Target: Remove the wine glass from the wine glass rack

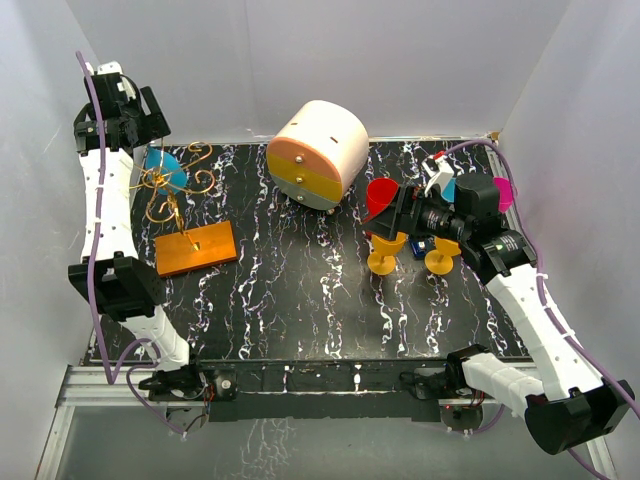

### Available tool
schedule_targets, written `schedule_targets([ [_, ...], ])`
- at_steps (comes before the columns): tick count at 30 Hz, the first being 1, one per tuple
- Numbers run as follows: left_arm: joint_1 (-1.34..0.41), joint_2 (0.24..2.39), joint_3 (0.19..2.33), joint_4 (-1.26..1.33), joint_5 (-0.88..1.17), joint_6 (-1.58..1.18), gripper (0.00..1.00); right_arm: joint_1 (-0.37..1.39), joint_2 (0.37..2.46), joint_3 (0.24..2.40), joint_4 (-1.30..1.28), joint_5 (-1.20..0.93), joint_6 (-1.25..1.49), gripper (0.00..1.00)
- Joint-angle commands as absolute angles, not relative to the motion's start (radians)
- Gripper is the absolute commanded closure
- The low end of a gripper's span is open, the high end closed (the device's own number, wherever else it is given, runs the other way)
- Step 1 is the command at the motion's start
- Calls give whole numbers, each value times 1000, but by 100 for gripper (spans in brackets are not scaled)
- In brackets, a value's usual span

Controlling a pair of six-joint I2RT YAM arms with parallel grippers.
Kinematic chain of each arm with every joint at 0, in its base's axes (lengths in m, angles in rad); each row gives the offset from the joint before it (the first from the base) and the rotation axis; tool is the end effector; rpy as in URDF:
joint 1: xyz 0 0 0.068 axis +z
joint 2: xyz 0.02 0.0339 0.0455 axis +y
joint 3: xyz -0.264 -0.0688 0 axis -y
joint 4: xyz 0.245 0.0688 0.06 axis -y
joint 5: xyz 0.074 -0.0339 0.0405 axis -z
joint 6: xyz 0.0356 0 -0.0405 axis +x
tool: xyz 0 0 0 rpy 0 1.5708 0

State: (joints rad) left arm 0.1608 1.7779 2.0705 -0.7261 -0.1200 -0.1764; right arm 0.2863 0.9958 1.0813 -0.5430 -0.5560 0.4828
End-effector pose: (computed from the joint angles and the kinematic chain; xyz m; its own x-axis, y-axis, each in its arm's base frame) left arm 0.3851 0.0668 0.4540 -0.3615 -0.2351 -0.9022 -0.3348 0.9359 -0.1097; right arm 0.1951 0.0770 0.3697 -0.6975 0.2057 -0.6864 -0.4180 0.6611 0.6230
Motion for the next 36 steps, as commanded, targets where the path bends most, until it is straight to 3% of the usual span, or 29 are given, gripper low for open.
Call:
schedule_targets([
  [1, 165, 1724, 2100, -750, -146, -184, 22, 290, 989, 1078, -477, -574, 491, 2],
  [8, 164, 1702, 2103, -737, -146, -187, 35, 290, 984, 1072, -477, -574, 492, 2],
  [26, 165, 1688, 2124, -713, -119, -185, 37, 290, 985, 1062, -471, -577, 495, 2],
  [36, 165, 1688, 2107, -683, 22, -155, 37, 289, 991, 1063, -466, -581, 498, 2],
])
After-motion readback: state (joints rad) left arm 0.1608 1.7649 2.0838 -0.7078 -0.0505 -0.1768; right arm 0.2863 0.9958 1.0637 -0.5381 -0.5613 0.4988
